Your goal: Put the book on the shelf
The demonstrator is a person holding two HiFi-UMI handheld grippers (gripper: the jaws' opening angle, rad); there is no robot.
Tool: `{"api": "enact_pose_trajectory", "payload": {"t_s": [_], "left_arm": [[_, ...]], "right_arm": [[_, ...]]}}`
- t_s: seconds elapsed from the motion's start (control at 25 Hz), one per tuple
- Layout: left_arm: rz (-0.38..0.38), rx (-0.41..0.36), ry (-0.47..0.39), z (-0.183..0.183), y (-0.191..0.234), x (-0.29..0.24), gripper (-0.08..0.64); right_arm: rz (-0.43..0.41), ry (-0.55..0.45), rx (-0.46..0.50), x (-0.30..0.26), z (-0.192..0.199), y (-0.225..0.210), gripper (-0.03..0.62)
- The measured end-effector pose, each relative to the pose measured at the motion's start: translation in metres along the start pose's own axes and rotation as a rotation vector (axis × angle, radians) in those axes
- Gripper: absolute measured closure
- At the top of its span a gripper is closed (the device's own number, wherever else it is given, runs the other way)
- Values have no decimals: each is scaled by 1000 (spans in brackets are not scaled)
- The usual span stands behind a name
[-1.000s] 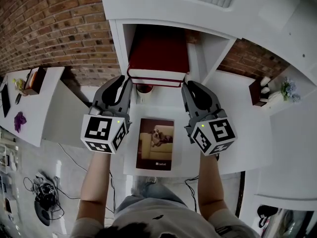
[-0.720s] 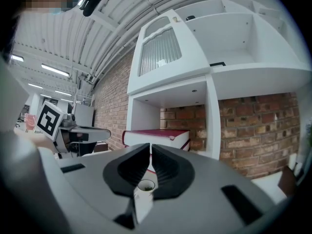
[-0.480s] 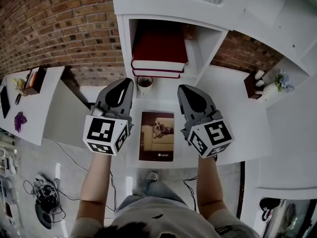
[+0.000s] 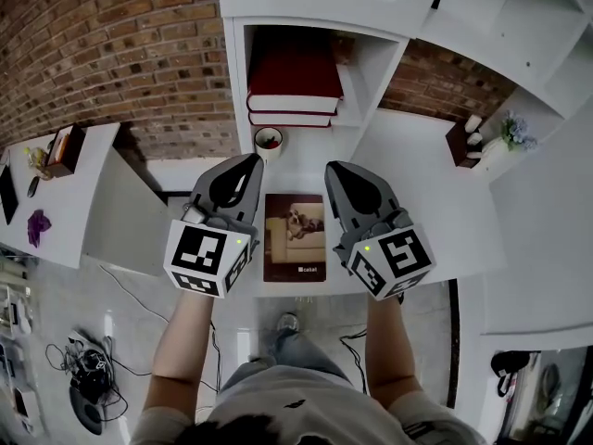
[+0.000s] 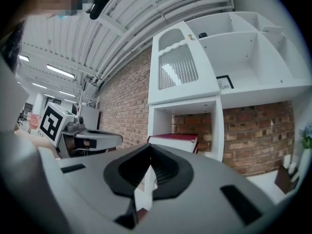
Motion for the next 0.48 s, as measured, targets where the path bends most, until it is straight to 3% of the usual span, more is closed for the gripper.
{"api": "enact_pose_trajectory", "payload": {"t_s": [0.48], "left_arm": [[97, -1, -43, -10, -41, 50, 546]], "right_arm": [[-1, -13, 19, 53, 8, 53, 583]]}}
Point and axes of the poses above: the fingertips, and each gripper's own axes: x backward along the fingers, y to its left, z out of its underside, the point moved 10 cm from there along x, backward along the fingers, and after that the axes turned 11 degrees about -x, right-handed, at the moved point
